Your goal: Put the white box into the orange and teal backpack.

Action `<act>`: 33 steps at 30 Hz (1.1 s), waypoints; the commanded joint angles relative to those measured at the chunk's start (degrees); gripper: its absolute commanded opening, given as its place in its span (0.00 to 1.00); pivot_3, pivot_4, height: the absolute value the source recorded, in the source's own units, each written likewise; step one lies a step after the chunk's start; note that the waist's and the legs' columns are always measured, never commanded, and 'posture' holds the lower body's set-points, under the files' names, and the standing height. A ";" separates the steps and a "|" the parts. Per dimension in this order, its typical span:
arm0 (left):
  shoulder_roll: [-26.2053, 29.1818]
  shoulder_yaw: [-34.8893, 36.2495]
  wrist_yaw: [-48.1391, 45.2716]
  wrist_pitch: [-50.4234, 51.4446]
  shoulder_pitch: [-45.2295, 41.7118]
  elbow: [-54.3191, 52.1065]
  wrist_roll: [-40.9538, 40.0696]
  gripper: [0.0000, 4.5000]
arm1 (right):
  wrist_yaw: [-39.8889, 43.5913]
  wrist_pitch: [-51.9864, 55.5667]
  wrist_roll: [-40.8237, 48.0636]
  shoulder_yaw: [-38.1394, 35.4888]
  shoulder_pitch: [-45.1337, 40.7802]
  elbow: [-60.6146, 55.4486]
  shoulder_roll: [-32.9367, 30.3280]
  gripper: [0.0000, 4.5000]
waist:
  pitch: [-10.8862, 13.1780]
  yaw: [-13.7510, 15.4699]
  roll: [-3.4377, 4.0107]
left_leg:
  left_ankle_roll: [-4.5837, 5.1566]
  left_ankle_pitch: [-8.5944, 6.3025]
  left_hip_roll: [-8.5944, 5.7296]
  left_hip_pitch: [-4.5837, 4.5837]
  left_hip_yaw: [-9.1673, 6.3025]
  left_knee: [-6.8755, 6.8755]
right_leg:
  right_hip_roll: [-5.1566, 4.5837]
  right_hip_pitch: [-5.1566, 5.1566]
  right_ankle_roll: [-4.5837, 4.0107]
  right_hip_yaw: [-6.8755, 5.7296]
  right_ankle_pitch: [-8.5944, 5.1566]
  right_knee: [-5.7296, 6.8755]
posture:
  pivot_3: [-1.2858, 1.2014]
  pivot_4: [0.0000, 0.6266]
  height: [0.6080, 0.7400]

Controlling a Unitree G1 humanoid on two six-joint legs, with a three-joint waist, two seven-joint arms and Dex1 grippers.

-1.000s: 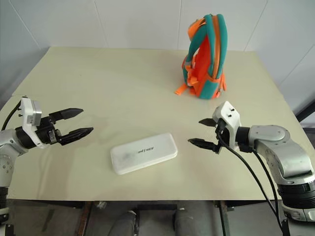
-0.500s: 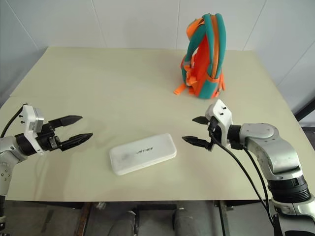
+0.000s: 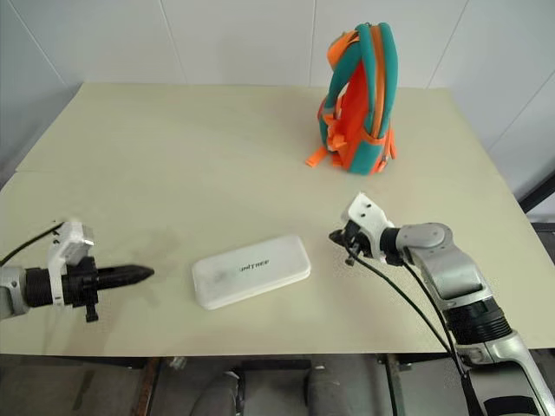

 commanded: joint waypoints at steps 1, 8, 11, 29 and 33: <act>-1.07 -0.42 2.08 4.61 -0.54 -3.03 -3.03 0.01 | 0.59 -1.61 -0.65 0.07 0.09 -1.72 0.85 0.01 | 0.00 0.04 0.00 | 0.00 0.00 0.00 0.01 0.00 0.00 | 0.00 0.00 0.00 0.00 0.00 0.02 | 0.52 0.24 1.00; -6.85 -4.97 7.37 6.01 -4.74 -2.67 -2.38 0.01 | 0.80 -1.39 -3.05 2.22 0.51 -1.59 2.17 0.01 | 0.00 0.15 0.00 | 0.00 0.00 -0.01 0.01 -0.01 0.14 | 0.00 0.05 0.02 0.00 0.01 0.07 | 0.52 0.24 1.00; -9.18 -6.68 7.52 4.76 -5.48 -1.64 -1.64 0.01 | 1.62 -0.98 -3.03 2.66 0.44 -2.13 2.46 0.01 | -0.02 0.09 -0.03 | 0.00 0.00 -0.02 0.03 -0.03 0.17 | 0.01 0.10 0.03 -0.01 0.02 0.08 | 0.52 0.24 1.00; -14.34 -12.00 7.64 -1.76 -8.96 2.45 2.04 0.01 | 7.91 5.22 2.26 2.43 1.94 -11.69 1.83 0.01 | -0.02 0.24 -0.03 | -0.01 0.00 -0.03 0.04 -0.04 0.18 | 0.00 0.13 0.05 0.00 0.03 0.04 | 0.52 0.24 1.00; -14.53 -12.58 6.91 -1.82 -9.85 2.61 2.40 0.01 | 8.92 7.90 4.20 1.86 2.65 -15.26 1.43 0.01 | -0.02 0.26 -0.03 | -0.01 0.00 -0.03 0.04 -0.06 0.18 | 0.01 0.13 0.05 -0.02 0.03 0.04 | 0.52 0.24 1.00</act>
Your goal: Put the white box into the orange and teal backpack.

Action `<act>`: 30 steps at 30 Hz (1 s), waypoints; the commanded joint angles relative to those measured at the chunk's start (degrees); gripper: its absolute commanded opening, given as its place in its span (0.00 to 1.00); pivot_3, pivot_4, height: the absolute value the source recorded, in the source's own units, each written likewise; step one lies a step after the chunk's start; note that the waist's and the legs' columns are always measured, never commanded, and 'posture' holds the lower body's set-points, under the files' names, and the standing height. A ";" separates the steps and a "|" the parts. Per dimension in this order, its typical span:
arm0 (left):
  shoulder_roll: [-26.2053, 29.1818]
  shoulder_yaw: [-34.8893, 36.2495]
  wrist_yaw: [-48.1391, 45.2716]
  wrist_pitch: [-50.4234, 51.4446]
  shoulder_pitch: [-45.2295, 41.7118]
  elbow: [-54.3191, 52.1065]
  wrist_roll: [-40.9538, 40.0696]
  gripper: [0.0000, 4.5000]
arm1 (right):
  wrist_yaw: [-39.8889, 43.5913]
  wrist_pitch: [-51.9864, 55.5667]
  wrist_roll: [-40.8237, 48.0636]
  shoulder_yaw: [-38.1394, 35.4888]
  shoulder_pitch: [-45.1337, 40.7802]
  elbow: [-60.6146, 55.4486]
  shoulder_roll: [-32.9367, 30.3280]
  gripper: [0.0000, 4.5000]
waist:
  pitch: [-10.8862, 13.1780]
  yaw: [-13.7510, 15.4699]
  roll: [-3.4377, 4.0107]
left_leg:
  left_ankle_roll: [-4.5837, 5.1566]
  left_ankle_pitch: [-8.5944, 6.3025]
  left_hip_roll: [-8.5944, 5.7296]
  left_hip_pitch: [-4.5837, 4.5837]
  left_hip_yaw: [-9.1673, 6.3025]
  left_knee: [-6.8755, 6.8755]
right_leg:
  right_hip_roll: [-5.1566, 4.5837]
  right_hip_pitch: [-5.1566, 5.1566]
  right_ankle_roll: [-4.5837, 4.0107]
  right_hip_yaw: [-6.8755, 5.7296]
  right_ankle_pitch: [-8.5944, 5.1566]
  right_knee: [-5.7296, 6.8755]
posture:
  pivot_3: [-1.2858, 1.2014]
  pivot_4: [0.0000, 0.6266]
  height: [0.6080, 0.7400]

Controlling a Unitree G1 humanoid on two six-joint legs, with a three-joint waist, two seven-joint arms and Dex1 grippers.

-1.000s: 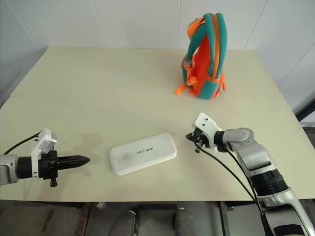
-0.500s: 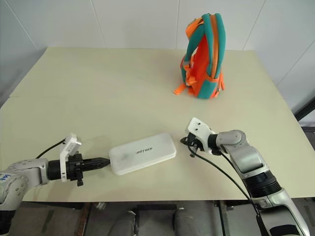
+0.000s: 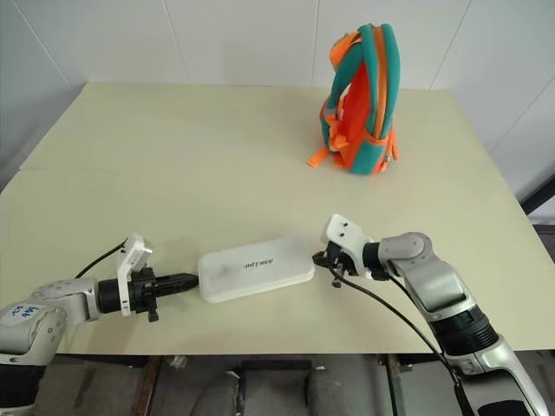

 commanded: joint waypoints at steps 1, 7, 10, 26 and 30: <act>-0.63 -1.29 -1.36 -1.24 -1.19 -1.43 -0.30 0.01 | 1.88 1.08 3.76 -0.60 0.09 -5.97 0.56 0.01 | 0.00 -0.04 0.00 | 0.00 0.00 0.00 0.00 0.00 0.00 | 0.00 0.00 0.00 0.00 0.00 0.00 | 0.52 0.24 1.00; 0.57 -2.38 -3.44 -0.13 -2.96 -1.12 -0.39 0.01 | 3.79 5.19 6.39 -1.58 2.99 -11.12 -2.51 0.01 | 0.00 0.08 0.00 | 0.00 0.00 0.00 -0.01 -0.01 -0.02 | 0.00 0.00 -0.01 -0.01 -0.01 -0.01 | 0.52 0.24 1.00; 1.47 -2.90 -4.18 0.42 -3.31 -0.87 -0.11 0.01 | 4.73 6.08 7.04 -1.51 4.51 -12.98 -4.39 0.01 | 0.00 0.14 0.00 | -0.02 -0.01 0.00 -0.03 -0.02 -0.02 | -0.01 0.00 -0.01 -0.02 -0.01 -0.07 | 0.52 0.24 1.00; 5.61 -3.27 -3.71 5.00 -4.66 0.10 1.38 0.01 | 3.80 0.52 0.82 -2.00 5.06 -6.83 -10.32 0.01 | 0.01 -0.06 -0.01 | -0.02 -0.02 0.00 -0.02 -0.01 -0.02 | 0.00 0.00 -0.01 -0.01 -0.01 -0.10 | 0.52 0.24 1.00; 6.49 -0.99 -2.45 6.25 -5.06 0.76 0.65 0.01 | 3.87 -1.18 -0.52 -2.49 4.13 -4.20 -11.67 0.01 | 0.01 -0.06 -0.01 | -0.03 -0.02 0.00 -0.02 -0.01 -0.01 | 0.00 0.00 -0.01 0.00 -0.01 -0.08 | 0.52 0.24 1.00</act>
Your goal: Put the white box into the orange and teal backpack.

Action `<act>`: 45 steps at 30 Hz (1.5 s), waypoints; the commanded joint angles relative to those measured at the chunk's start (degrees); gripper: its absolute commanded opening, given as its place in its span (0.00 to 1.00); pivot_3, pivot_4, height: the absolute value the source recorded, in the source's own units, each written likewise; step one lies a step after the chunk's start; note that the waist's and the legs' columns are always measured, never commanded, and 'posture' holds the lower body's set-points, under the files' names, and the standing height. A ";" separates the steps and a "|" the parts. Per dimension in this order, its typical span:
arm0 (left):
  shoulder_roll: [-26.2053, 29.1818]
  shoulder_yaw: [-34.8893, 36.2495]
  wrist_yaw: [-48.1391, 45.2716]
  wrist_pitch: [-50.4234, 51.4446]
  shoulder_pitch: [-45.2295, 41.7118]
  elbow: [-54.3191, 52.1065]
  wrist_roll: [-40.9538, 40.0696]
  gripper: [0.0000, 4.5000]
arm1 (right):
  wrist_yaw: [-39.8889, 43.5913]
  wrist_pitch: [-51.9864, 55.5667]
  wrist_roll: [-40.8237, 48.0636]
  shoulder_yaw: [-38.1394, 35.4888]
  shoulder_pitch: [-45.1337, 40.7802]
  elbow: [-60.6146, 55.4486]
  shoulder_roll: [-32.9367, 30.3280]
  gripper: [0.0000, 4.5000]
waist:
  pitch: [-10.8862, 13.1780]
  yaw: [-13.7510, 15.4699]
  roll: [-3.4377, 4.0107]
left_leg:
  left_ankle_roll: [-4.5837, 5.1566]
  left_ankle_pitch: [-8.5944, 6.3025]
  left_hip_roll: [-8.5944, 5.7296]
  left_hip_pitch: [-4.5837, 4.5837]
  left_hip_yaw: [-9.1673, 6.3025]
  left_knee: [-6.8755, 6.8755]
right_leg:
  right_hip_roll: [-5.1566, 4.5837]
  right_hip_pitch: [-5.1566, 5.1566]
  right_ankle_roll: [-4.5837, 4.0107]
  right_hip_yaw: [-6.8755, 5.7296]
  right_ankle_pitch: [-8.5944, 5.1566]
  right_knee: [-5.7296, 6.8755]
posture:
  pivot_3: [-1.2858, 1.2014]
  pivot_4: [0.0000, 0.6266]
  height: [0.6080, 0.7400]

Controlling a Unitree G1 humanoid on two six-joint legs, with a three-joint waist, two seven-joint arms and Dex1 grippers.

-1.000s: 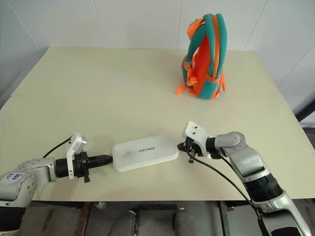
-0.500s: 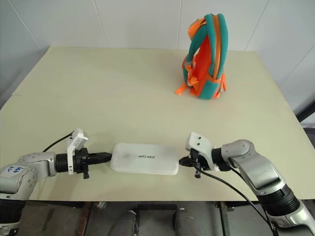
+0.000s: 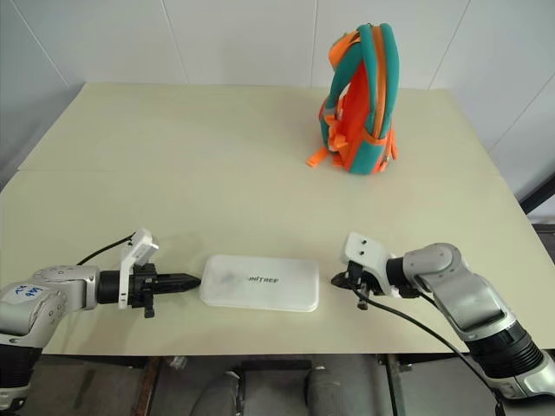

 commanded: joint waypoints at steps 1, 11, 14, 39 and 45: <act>0.69 4.36 1.59 1.11 -0.91 0.43 -0.94 0.05 | -0.20 -3.04 -2.07 -1.36 -1.48 2.08 -2.01 0.00 | 0.00 0.04 0.00 | 0.00 0.00 0.00 0.00 0.00 0.00 | 0.00 0.00 0.00 0.00 0.00 0.00 | 0.52 0.24 1.00; 2.77 7.63 2.49 11.11 -4.91 0.80 -5.30 0.70 | -1.04 -7.41 -5.65 -1.83 -4.24 8.92 -3.13 0.68 | 0.00 0.05 0.00 | 0.00 0.00 0.00 -0.01 0.00 -0.01 | 0.00 0.00 0.01 -0.01 0.00 0.00 | 0.52 0.24 1.00; 4.30 7.29 2.01 19.24 -6.64 1.52 -8.48 0.91 | -1.72 -7.45 -5.74 -1.70 -3.94 8.82 -2.69 0.90 | 0.00 0.01 0.00 | -0.01 -0.01 0.00 -0.01 0.00 -0.01 | 0.01 0.00 0.02 -0.02 -0.01 0.00 | 0.52 0.24 1.00; -7.86 -1.77 6.11 38.87 -21.70 19.31 -10.68 0.99 | -6.27 -5.80 -5.42 -0.27 -2.81 5.48 2.61 0.99 | -0.01 0.30 -0.02 | -0.03 -0.01 -0.05 0.69 -0.02 0.10 | 0.02 0.71 0.03 0.02 -0.01 0.09 | 0.52 0.24 1.00; -10.09 -1.43 7.03 40.43 -21.74 16.74 -11.80 0.99 | -6.59 -5.67 -5.67 -0.19 -3.22 5.51 3.60 0.99 | -0.01 0.38 -0.02 | -0.04 -0.02 -0.11 0.69 -0.02 0.05 | -0.05 0.75 0.07 0.02 0.00 0.01 | 0.52 0.24 1.00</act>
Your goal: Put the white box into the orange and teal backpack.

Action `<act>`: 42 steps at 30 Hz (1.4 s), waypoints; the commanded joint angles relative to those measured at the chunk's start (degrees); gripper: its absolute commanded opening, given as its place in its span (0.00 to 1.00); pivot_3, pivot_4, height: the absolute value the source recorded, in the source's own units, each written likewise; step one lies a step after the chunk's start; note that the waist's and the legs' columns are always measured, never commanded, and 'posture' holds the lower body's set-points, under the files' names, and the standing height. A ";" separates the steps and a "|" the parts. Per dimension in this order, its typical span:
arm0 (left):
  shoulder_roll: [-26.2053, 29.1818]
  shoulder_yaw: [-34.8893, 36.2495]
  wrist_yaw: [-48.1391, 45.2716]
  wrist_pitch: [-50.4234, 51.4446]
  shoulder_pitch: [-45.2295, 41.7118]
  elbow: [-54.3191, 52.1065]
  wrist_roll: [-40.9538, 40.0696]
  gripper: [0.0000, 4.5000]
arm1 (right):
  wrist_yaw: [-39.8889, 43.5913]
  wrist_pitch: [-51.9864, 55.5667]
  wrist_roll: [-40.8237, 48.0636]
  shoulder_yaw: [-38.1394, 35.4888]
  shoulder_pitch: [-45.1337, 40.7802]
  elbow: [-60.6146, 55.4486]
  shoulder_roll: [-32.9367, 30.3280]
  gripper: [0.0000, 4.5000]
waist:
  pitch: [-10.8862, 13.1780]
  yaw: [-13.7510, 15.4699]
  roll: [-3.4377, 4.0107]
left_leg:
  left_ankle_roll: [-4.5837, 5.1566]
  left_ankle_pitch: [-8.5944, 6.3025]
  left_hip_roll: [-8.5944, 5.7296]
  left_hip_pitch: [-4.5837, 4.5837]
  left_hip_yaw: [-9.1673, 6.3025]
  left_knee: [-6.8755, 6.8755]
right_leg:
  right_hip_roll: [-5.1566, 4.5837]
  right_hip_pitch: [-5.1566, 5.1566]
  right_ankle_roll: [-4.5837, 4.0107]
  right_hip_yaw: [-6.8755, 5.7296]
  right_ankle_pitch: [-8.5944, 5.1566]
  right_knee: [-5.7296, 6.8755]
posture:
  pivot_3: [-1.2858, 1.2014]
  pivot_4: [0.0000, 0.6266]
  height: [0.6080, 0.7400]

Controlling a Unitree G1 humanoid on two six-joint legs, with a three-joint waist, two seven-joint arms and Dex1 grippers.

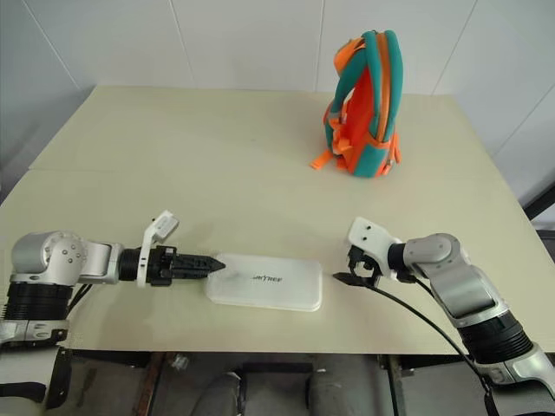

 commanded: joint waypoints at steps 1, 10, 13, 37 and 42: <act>-0.87 -1.06 0.93 1.70 0.98 -1.85 -0.98 0.99 | -0.48 0.19 -0.81 0.08 -0.54 -1.04 0.41 0.99 | 0.00 0.00 0.00 | 0.00 0.00 0.00 0.00 0.00 -0.02 | 0.00 -0.01 0.00 0.00 0.00 0.00 | 0.52 0.24 1.00; -2.53 0.37 2.81 1.73 1.74 -4.07 -3.13 0.99 | -0.36 0.23 -1.48 0.41 -1.53 -0.34 1.65 0.99 | 0.00 -0.18 0.00 | -0.02 -0.01 0.00 0.00 -0.01 -0.03 | 0.00 -0.01 0.03 0.00 -0.02 0.01 | 0.52 0.24 1.00; -4.18 1.85 4.21 0.98 2.37 -5.84 -2.66 0.87 | -0.35 0.28 -1.63 0.55 -1.71 -0.29 2.03 1.00 | 0.00 -0.18 0.00 | -0.02 -0.01 0.00 -0.01 -0.01 -0.04 | 0.00 -0.02 0.03 0.00 -0.02 -0.01 | 0.52 0.24 1.00; -4.58 1.26 6.19 -5.35 6.60 -13.86 -1.74 0.30 | -1.40 0.01 -3.00 -1.12 -3.33 1.89 2.56 1.00 | 0.01 -0.24 -0.04 | -0.10 -0.06 0.00 0.04 -0.02 -0.05 | -0.01 0.11 0.04 -0.01 -0.02 -0.19 | 0.52 0.24 1.00; -1.10 3.88 3.49 -5.43 6.20 -14.85 -4.44 0.30 | -6.17 -0.32 -1.18 -6.69 -6.23 5.91 5.43 1.00 | 0.07 -0.34 -0.13 | -0.10 -0.06 0.00 0.03 -0.02 -0.05 | -0.02 0.09 0.03 0.00 -0.01 -0.20 | 0.52 0.24 1.00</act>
